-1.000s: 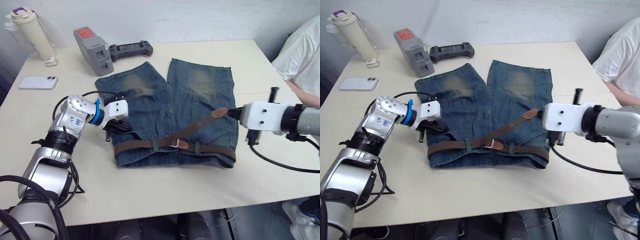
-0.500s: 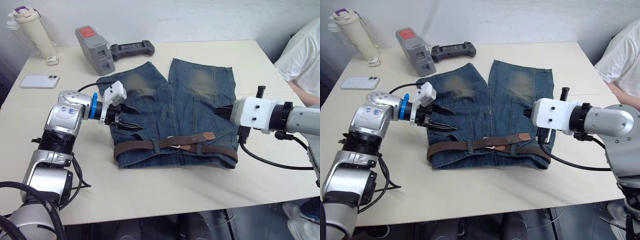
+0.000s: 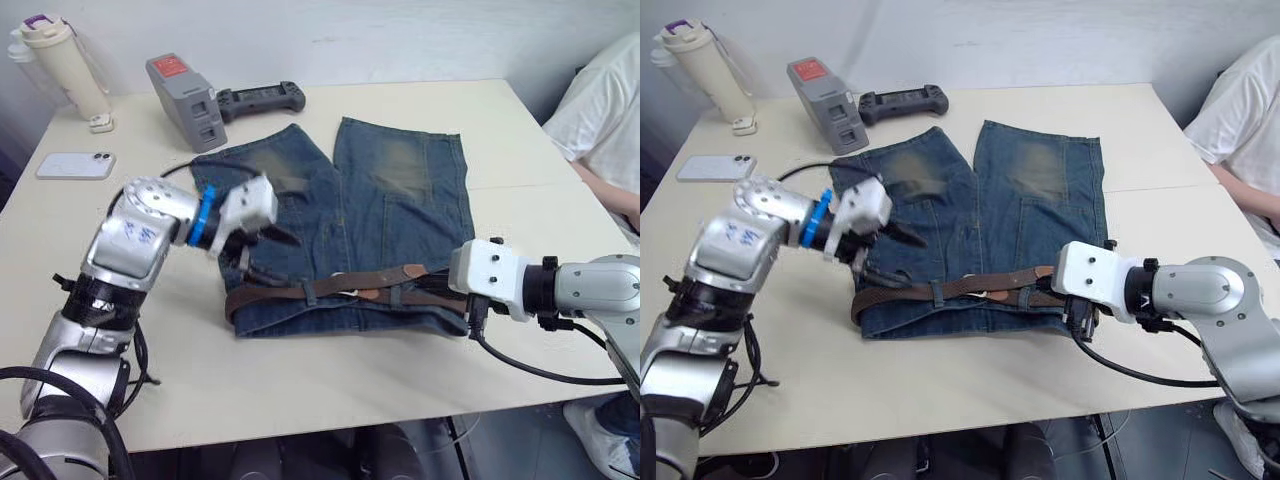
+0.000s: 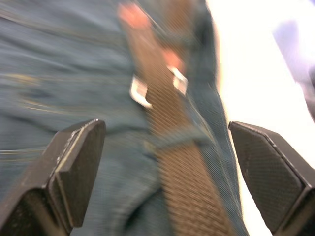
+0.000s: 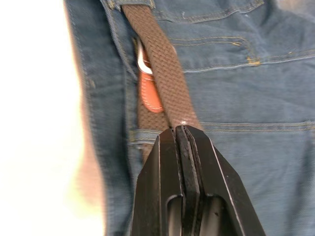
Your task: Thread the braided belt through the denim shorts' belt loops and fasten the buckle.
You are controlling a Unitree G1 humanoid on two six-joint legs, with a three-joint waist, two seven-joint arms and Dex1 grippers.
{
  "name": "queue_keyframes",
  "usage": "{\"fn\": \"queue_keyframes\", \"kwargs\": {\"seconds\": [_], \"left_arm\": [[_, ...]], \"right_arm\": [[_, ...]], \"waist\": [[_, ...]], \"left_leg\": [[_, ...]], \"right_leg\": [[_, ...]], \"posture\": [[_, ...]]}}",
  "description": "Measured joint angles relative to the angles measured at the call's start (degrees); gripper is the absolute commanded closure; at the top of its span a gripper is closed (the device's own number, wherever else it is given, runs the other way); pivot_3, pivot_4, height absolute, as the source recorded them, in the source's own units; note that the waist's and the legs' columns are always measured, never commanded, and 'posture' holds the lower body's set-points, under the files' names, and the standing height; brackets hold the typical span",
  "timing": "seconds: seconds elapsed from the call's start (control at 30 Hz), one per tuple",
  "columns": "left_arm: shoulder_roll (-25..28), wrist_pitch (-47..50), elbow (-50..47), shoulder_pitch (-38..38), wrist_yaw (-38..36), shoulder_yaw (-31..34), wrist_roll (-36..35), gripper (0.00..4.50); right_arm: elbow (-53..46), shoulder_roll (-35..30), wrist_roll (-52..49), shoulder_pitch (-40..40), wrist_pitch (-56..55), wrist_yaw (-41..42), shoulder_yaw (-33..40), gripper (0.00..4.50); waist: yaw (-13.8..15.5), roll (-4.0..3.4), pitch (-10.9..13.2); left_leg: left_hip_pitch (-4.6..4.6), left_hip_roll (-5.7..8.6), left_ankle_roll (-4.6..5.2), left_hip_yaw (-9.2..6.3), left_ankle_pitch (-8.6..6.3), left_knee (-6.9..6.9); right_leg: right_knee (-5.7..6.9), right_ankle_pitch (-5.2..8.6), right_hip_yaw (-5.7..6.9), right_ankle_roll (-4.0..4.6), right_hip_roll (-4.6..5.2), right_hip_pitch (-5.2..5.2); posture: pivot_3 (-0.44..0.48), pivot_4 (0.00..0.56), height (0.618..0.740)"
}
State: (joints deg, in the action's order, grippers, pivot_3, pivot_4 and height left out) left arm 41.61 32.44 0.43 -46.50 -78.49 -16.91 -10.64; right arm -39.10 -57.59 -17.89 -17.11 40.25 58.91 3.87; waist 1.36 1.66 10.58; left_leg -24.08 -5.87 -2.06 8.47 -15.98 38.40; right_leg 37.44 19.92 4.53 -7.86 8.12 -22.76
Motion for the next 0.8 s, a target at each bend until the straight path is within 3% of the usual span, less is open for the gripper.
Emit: {"fn": "queue_keyframes", "kwargs": {"seconds": [0.4,0.47,0.57,0.67,0.8], "left_arm": [[-2.23,-10.33,2.89,0.22,2.99,-5.02,7.39,0.08],[-3.5,-8.68,3.17,0.48,3.66,-4.5,6.75,0.08],[-8.69,1.46,3.92,-0.46,4.86,0.43,-0.84,0.08],[-7.83,5.07,5.31,-2.96,5.1,3.44,-3.48,0.08],[-6.73,1.78,11.37,-5.62,8.54,3.12,0.11,0.08]], "right_arm": [[-2.61,-1.73,-4.13,-0.51,5.13,-3.2,0.98,4.5],[-3.04,-1.95,-4.12,-0.28,5.16,-3.7,1.05,4.5],[-3.56,-2.15,-4.25,-0.12,5.26,-4.64,1.1,4.5],[-3.6,-2.69,-4.26,0.49,5.31,-5.0,1.11,4.5],[-3.58,-2.99,-4.23,0.41,5.21,-5.43,1.08,4.5]], "waist": [[0.21,0.0,0.0],[0.22,0.0,0.0],[0.17,0.02,0.01],[-0.01,0.02,0.01],[0.06,0.0,0.0]], "left_leg": [[-0.07,0.01,0.06,-0.02,-0.06,0.17],[-0.07,0.01,0.06,-0.02,-0.06,0.17],[-0.1,0.01,0.08,-0.07,-0.07,0.28],[-0.07,0.0,0.08,-0.06,-0.07,0.22],[-0.06,0.02,0.08,-0.04,-0.07,0.21]], "right_leg": [[-0.02,0.0,0.01,0.0,0.02,0.04],[-0.02,0.0,0.01,0.0,0.02,0.04],[0.02,0.0,0.02,-0.01,0.02,0.06],[0.02,0.0,0.02,-0.01,0.01,0.05],[-0.02,0.0,0.02,-0.01,0.01,0.06]], "posture": [[0.0,0.15,0.74],[0.0,0.15,0.74],[0.0,0.15,0.74],[0.0,0.15,0.74],[0.0,0.15,0.74]]}}
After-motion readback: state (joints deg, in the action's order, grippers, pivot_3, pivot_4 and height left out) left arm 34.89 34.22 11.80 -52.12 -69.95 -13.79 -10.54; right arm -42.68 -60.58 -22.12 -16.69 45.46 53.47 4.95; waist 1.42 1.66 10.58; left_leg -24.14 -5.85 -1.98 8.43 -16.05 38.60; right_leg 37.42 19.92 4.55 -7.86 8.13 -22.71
